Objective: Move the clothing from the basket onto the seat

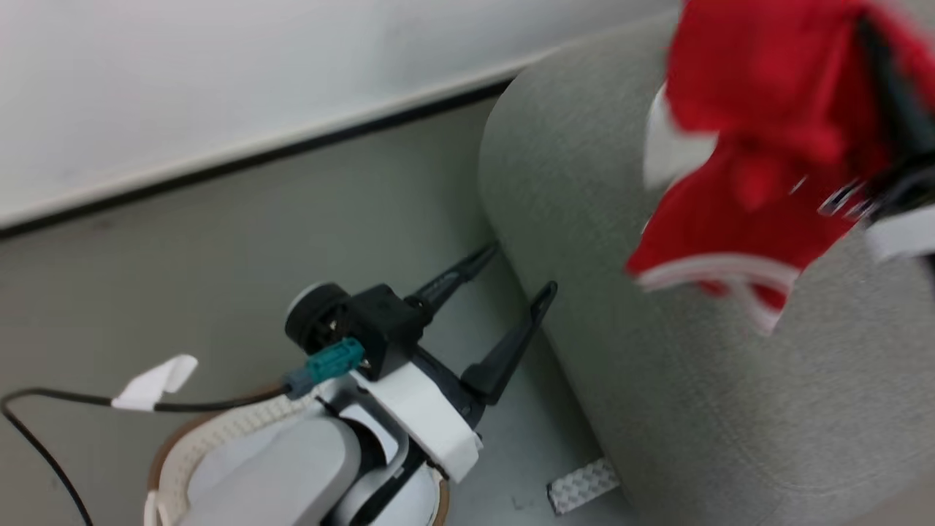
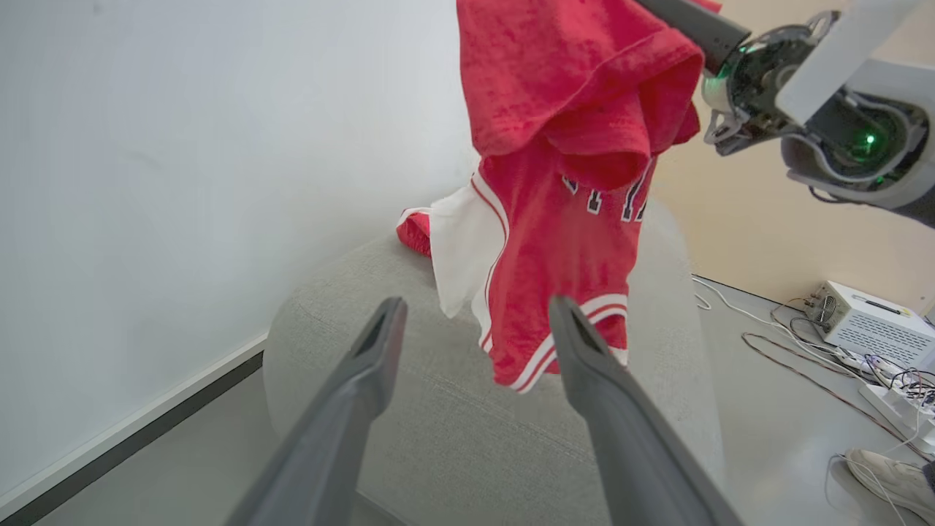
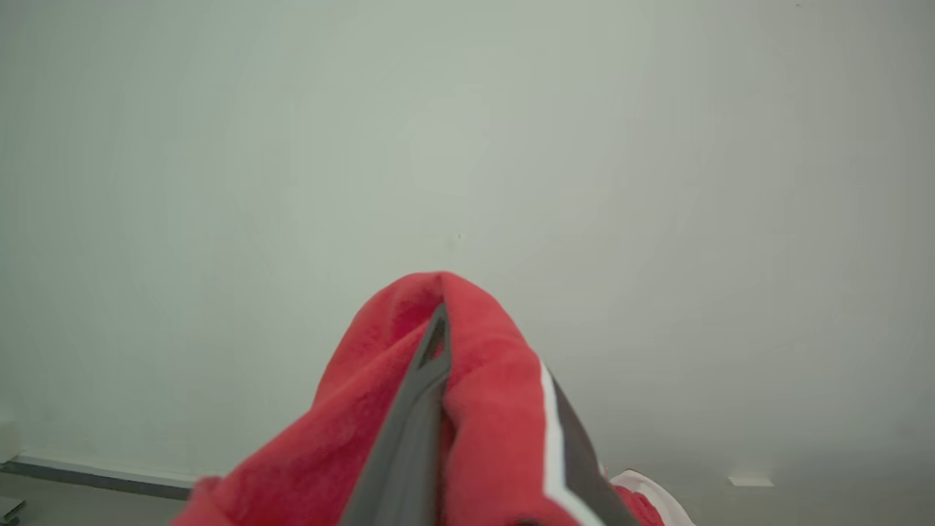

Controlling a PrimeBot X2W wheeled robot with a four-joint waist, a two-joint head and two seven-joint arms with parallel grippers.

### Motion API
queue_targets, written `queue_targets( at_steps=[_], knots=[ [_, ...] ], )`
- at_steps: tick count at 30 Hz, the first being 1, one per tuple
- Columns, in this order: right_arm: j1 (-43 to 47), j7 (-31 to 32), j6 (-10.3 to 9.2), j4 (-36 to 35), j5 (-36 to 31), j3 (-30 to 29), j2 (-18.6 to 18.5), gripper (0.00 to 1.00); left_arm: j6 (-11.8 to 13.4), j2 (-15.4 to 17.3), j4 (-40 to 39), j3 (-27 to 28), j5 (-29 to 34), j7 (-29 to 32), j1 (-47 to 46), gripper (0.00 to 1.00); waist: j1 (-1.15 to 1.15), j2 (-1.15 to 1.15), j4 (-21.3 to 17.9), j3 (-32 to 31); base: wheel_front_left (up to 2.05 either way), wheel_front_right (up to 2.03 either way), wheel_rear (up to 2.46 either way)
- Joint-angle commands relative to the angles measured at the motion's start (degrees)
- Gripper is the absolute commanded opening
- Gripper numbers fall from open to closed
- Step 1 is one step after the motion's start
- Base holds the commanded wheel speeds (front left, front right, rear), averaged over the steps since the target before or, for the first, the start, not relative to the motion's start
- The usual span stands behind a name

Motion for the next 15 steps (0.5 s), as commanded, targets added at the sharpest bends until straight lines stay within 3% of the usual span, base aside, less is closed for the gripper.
queue_targets(
  at_steps=[1, 8, 15],
  knots=[
    [-2.19, -0.02, -0.13, 0.3, 0.45, -1.87, -1.23, 0.0, -0.37, 0.47, -0.5, 0.28, 0.5, 0.24, -1.29, 1.0, -0.01, 0.0, 4.49, 7.72, 0.0, 0.0, 0.0],
    [-14.27, 4.4, -0.13, 3.76, 0.39, -17.4, -7.94, 0.0, -2.47, 1.59, -2.5, 1.41, 1.63, 0.75, -7.25, 1.0, -0.01, 0.0, 8.48, 18.59, 0.0, 0.0, 0.0],
    [-21.52, 7.38, -0.14, 12.25, -2.9, -32.25, -10.79, 0.0, -3.8, 1.63, -3.48, 2.1, 2.51, 0.41, -11.56, 1.0, -0.01, 0.0, 11.02, 26.52, 0.0, 0.0, 0.0]
  ],
)
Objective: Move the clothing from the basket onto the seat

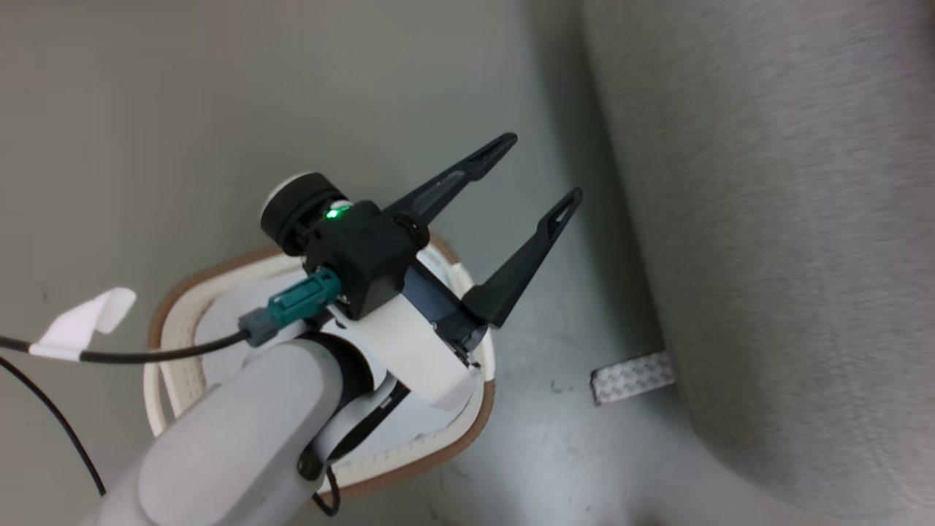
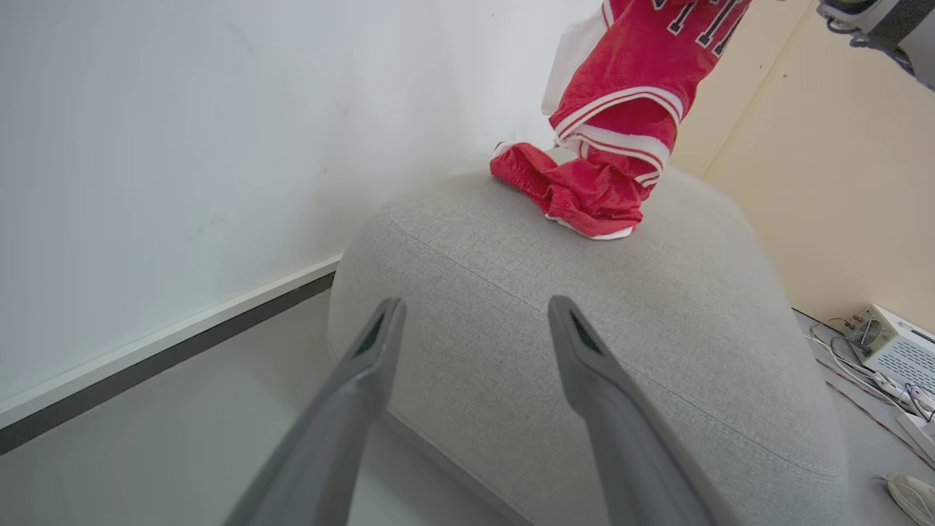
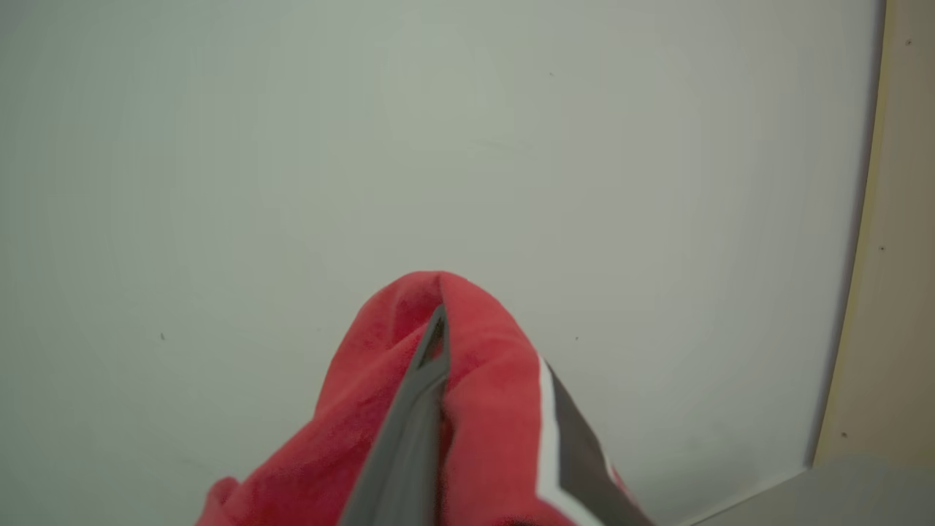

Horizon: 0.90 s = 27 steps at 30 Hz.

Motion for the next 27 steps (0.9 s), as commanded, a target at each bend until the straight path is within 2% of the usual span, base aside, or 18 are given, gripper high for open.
queue_targets(
  at_steps=[1, 7, 14, 15, 16, 17, 18, 23, 27],
  knots=[
    [0.0, 0.12, -0.13, 1.33, -1.15, -0.92, 0.8, 0.0, -0.1, 0.03, -0.1, 0.14, 0.81, -0.51, -0.79, 1.0, -0.02, 0.0, 3.21, 5.16, 0.0, 0.0, 0.0],
    [5.7, -2.93, -0.13, 9.4, -3.96, -6.77, 6.09, 0.0, -0.39, 0.26, 1.08, 0.09, 0.85, -1.0, -1.37, 1.0, -0.02, 0.0, 3.61, 6.43, 0.0, 0.0, 0.0],
    [13.27, -5.64, -0.13, 13.6, -4.26, -7.17, 13.4, 0.0, 0.72, 1.93, 1.53, 0.6, 0.61, -0.08, 0.0, 1.0, -0.02, 0.0, 2.39, 4.9, 0.0, 0.0, 0.0],
    [13.91, -6.08, -0.13, 14.07, -4.48, -7.22, 14.12, 0.13, 0.85, 2.16, 1.52, 0.64, 0.57, -0.01, 0.13, 1.0, -0.02, 0.0, 2.18, 4.55, 0.0, 0.0, 0.0],
    [14.59, -6.25, -0.13, 14.42, -4.74, -7.03, 14.82, 0.45, 0.98, 2.3, 1.54, 0.74, 0.42, 0.08, 0.29, 1.0, -0.02, 0.0, 1.99, 4.14, 0.0, 0.0, 0.0],
    [15.27, -6.57, -0.13, 14.65, -5.02, -6.6, 15.52, 0.95, 1.12, 2.41, 1.59, 0.87, 0.25, 0.07, 0.5, 1.0, -0.02, 0.0, 1.78, 3.63, 0.0, 0.0, 0.0],
    [15.98, -6.72, -0.13, 14.8, -5.46, -6.12, 16.0, 1.0, 1.31, 2.53, 1.63, 1.0, 0.11, -0.02, 0.79, 1.0, -0.02, 0.0, 1.61, 3.1, 0.0, 0.0, 0.0],
    [20.28, -7.33, -0.13, 13.07, -6.65, -3.79, 18.93, 1.0, 2.27, 3.16, 2.5, 1.52, -0.84, -0.92, 2.95, 1.0, -0.02, 0.0, 0.64, -0.79, 0.0, 0.0, 0.0],
    [25.48, -7.59, -0.13, 10.61, -8.79, -0.34, 19.87, 1.0, 3.05, 3.57, 3.48, 2.0, -1.85, -2.04, 5.51, 1.0, -0.02, 0.0, -0.05, -5.03, 0.0, 0.0, 0.0]
  ],
)
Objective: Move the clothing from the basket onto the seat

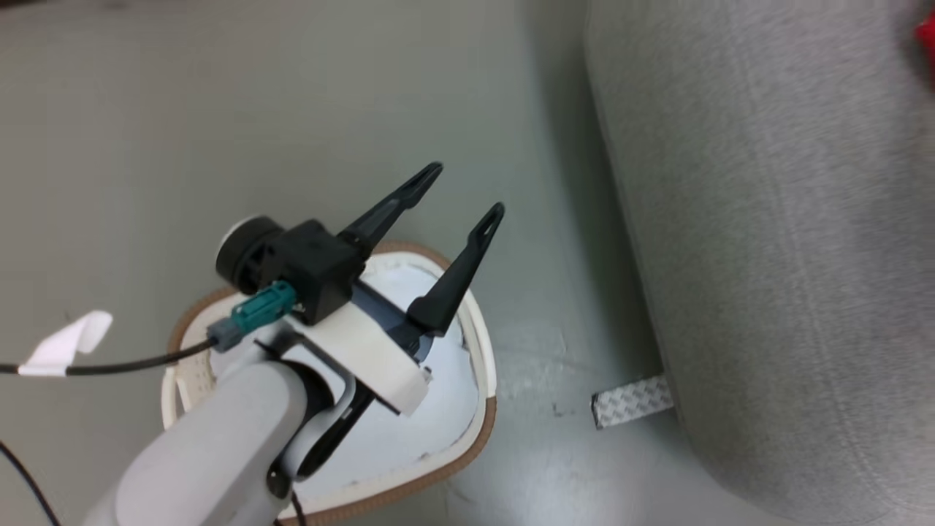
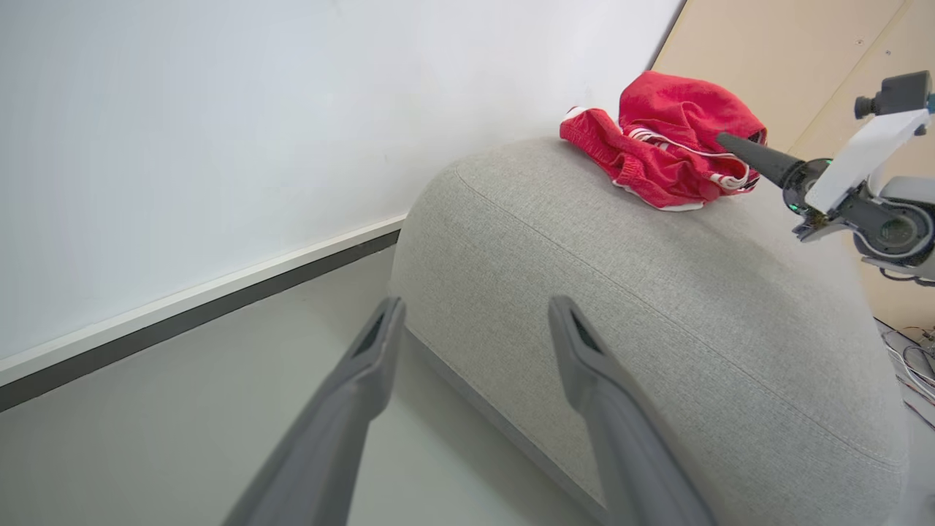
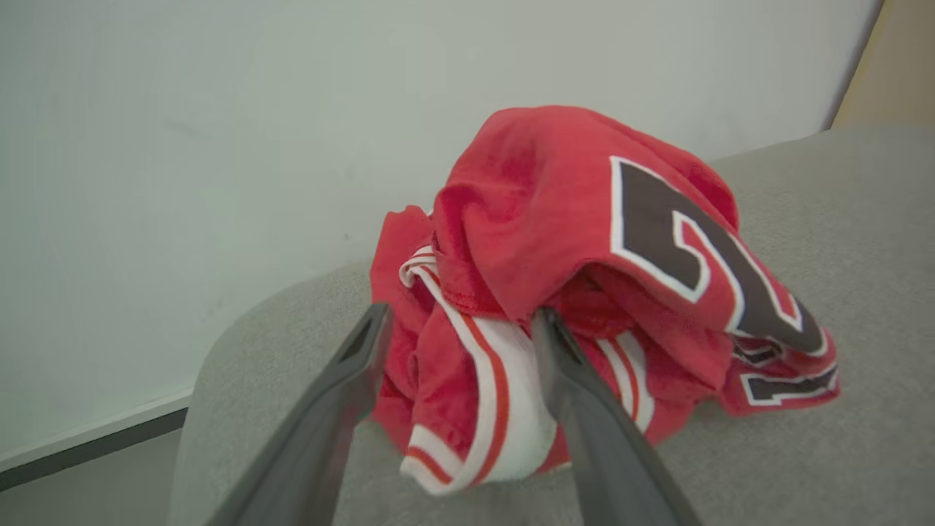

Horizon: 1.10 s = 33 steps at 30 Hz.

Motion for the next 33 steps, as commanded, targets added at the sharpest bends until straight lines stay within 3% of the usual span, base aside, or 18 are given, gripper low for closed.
queue_targets(
  at_steps=[1, 8, 17, 26, 33],
  knots=[
    [2.07, -0.31, -0.13, -1.31, -0.49, 0.27, 0.3, 1.0, 0.39, 0.58, 0.45, 0.3, -0.6, -0.59, 1.53, 1.0, 0.0, 0.0, -0.81, -3.65, 0.0, 0.0, 0.0],
    [11.55, -0.32, -0.13, -9.02, -9.07, 0.65, 1.14, 1.0, 3.2, 0.27, 3.59, 2.13, -2.59, -4.84, 7.78, 1.0, 0.0, 0.0, -0.22, -12.17, 0.0, 0.0, 0.0],
    [21.2, -0.31, -0.13, -18.87, -18.09, 2.2, 6.48, 1.0, 7.61, -0.03, 9.74, 4.39, -5.19, -11.31, 18.48, 1.0, 0.0, 0.0, 2.35, -23.61, 0.0, 0.0, 0.0],
    [31.07, -0.31, -0.13, -23.14, -22.45, 4.96, 10.52, 1.0, 10.54, -1.71, 14.63, 7.41, -4.36, -14.49, 27.71, 1.0, 0.0, 0.0, 6.36, -31.81, 0.0, 0.0, 0.0],
    [37.57, -0.31, -0.13, -23.6, -24.78, 7.41, 13.1, 1.0, 10.89, -3.76, 13.84, 12.84, -0.53, -14.58, 33.76, 1.0, 0.0, 0.0, 8.28, -35.02, 0.0, 0.0, 0.0]
  ],
)
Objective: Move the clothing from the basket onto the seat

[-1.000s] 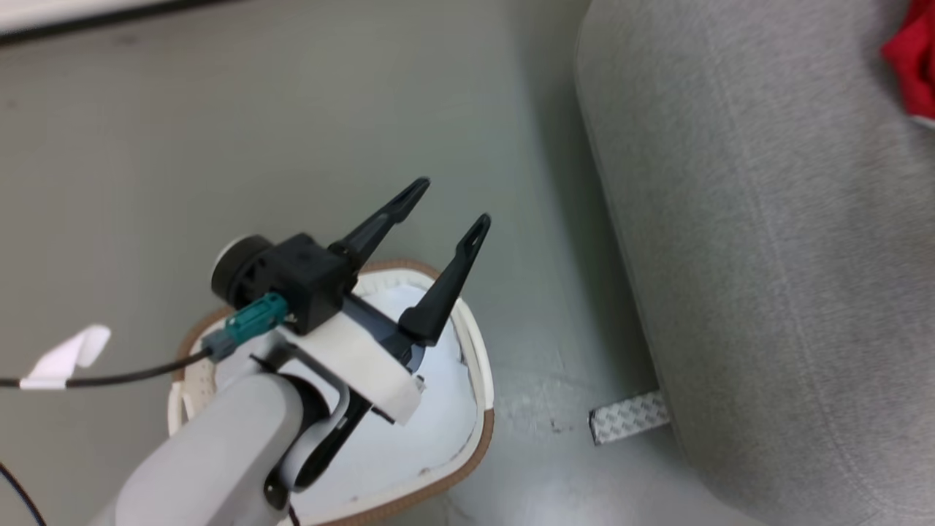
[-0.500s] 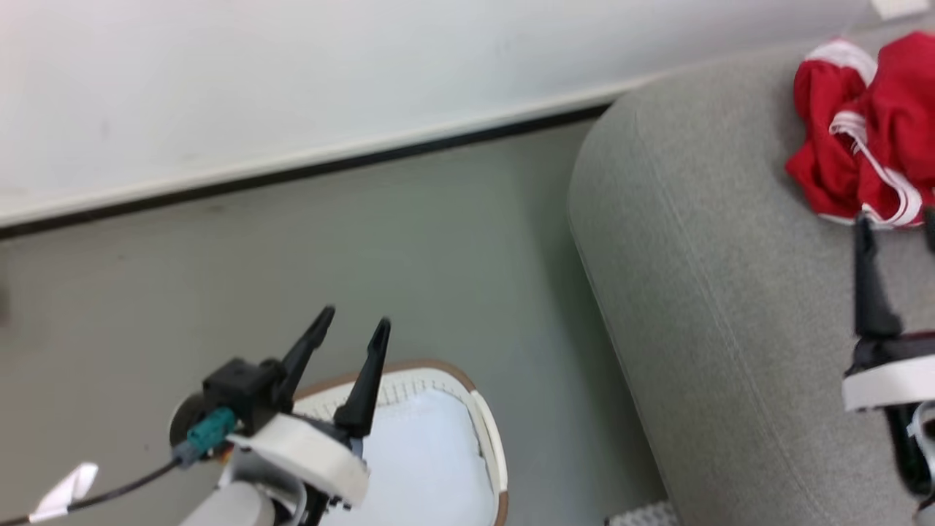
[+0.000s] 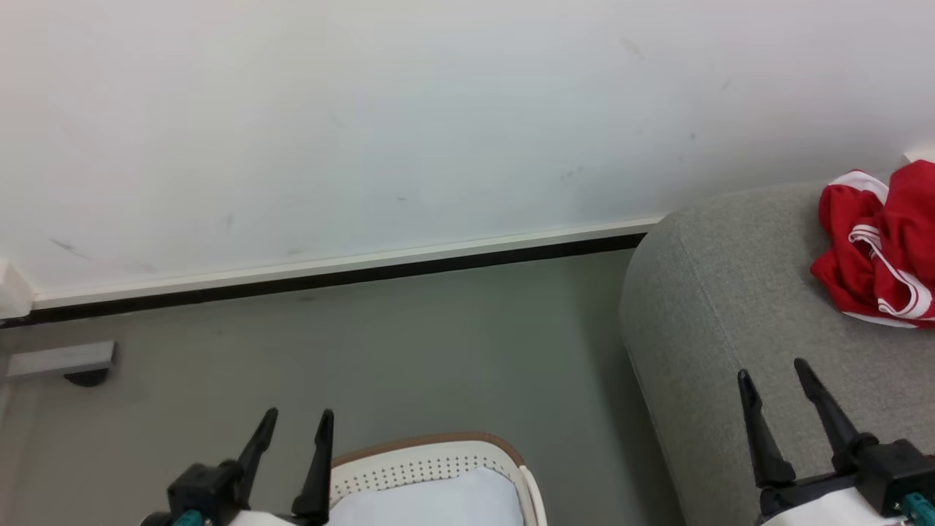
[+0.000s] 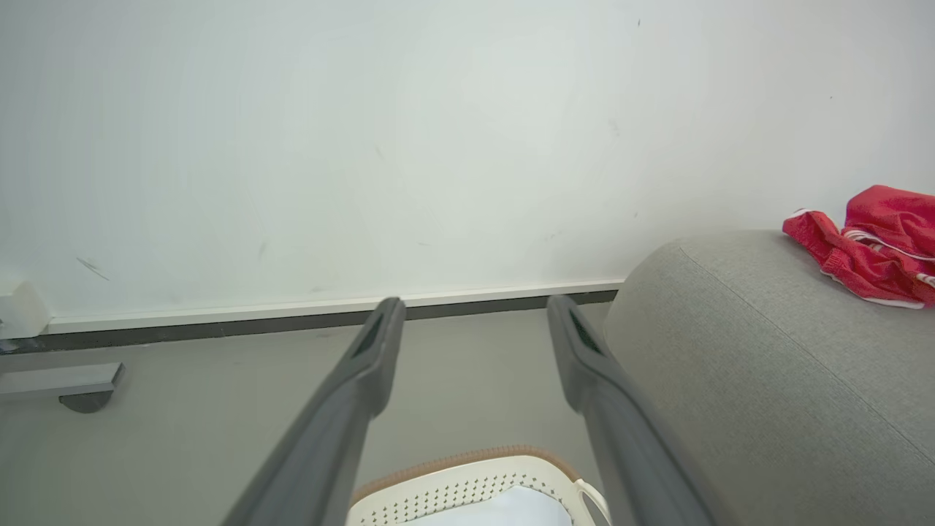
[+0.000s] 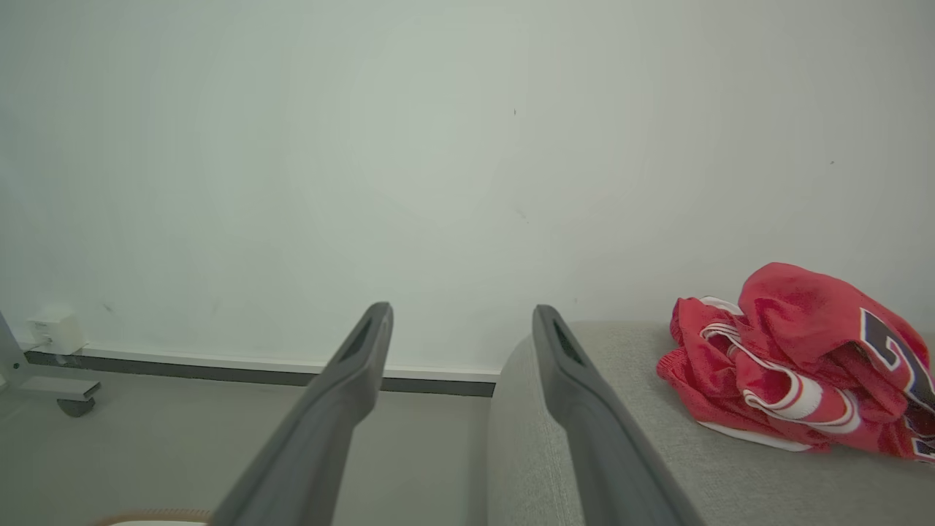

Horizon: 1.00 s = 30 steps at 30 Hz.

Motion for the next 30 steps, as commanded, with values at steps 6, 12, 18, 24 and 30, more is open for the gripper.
queue_targets(
  at_steps=[6, 12, 18, 24, 30],
  knots=[
    [4.6, -0.09, -0.13, 0.49, -3.14, -0.69, 2.48, 1.0, -3.4, -3.24, -0.73, 5.54, 4.73, -0.01, 5.86, 1.0, 0.02, 0.0, 2.63, -2.88, 0.0, 0.0, 0.0],
    [7.65, -0.08, -0.13, 2.1, -5.49, -0.09, 4.51, 1.0, -7.04, -6.67, 0.15, 10.57, 8.44, -0.02, 9.13, 1.0, 0.02, 0.0, 2.68, -4.23, 0.0, 0.0, 0.0],
    [7.62, -0.08, -0.13, 3.26, -6.05, 0.37, 5.56, 1.0, -11.01, -10.23, 1.42, 15.04, 11.76, -0.02, 10.79, 1.0, 0.02, 0.0, 2.27, -4.45, 0.0, 0.0, 0.0],
    [7.05, -0.08, -0.13, 3.61, -6.32, -0.13, 5.91, 1.0, -13.65, -12.5, 2.82, 17.81, 14.14, -0.02, 10.83, 1.0, 0.02, 0.0, 2.34, -4.36, 0.0, 0.0, 0.0],
    [6.78, -0.08, -0.13, 3.81, -6.55, -0.73, 6.14, 1.0, -15.49, -14.07, 3.78, 19.89, 15.8, -0.03, 10.83, 1.0, 0.02, 0.0, 2.6, -4.35, 0.0, 0.0, 0.0]
  ],
)
